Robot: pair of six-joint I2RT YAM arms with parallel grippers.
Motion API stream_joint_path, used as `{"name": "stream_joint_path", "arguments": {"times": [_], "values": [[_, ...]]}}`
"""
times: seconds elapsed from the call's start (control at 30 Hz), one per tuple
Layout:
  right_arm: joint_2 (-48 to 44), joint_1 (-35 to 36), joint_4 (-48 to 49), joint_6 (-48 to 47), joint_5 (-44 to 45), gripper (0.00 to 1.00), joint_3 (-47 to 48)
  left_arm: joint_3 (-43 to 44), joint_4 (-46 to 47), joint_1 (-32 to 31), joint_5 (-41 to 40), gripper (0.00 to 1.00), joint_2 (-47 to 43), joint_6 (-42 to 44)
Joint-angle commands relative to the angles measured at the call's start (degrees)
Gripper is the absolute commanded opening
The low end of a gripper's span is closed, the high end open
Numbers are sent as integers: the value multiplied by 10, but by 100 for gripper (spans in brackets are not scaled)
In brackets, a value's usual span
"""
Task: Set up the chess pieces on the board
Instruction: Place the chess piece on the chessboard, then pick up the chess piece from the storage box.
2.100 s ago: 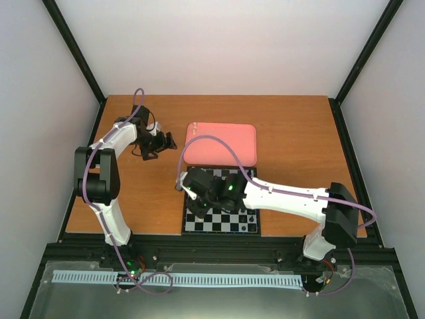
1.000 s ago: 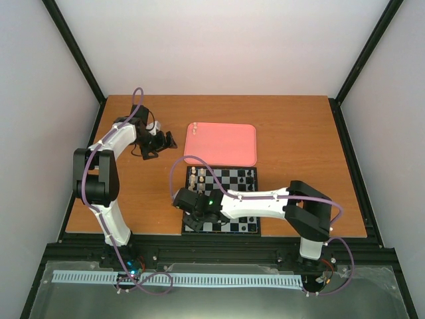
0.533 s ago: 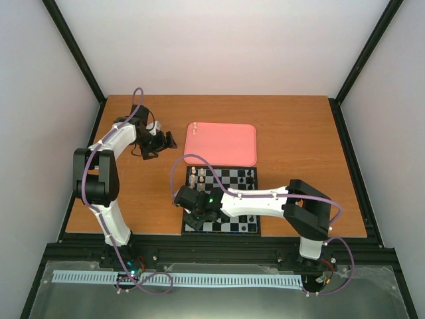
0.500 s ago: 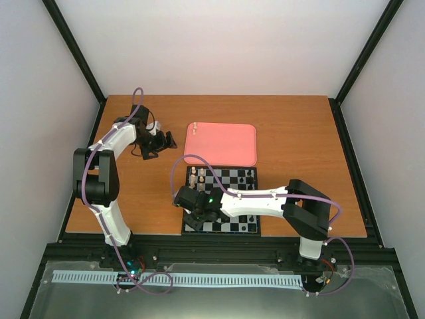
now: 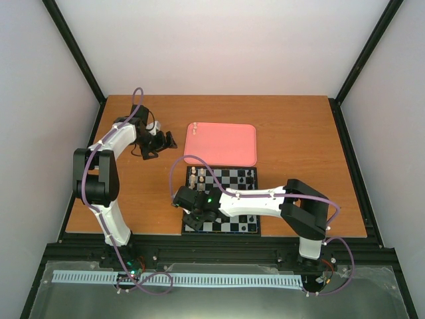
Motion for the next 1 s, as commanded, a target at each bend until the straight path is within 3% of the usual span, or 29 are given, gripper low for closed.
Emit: {"name": "stream_joint_path", "arguments": {"times": [0.0, 0.2, 0.57, 0.77, 0.97], "values": [[-2, -3, 4, -9, 5, 29, 6, 9, 5, 0, 2, 100, -18, 0], [-22, -3, 5, -21, 9, 34, 5, 13, 4, 1, 1, 100, -17, 1], [-106, -16, -105, -21, 91, 64, 99, 19, -4, 0, 0, 100, -17, 5], [-77, -157, -86, -17, 73, 68, 172, 21, -3, 0, -2, 100, -20, 4], [87, -277, -62, -38, 33, 62, 348, 24, -5, 0, 3, 100, -22, 2]]}}
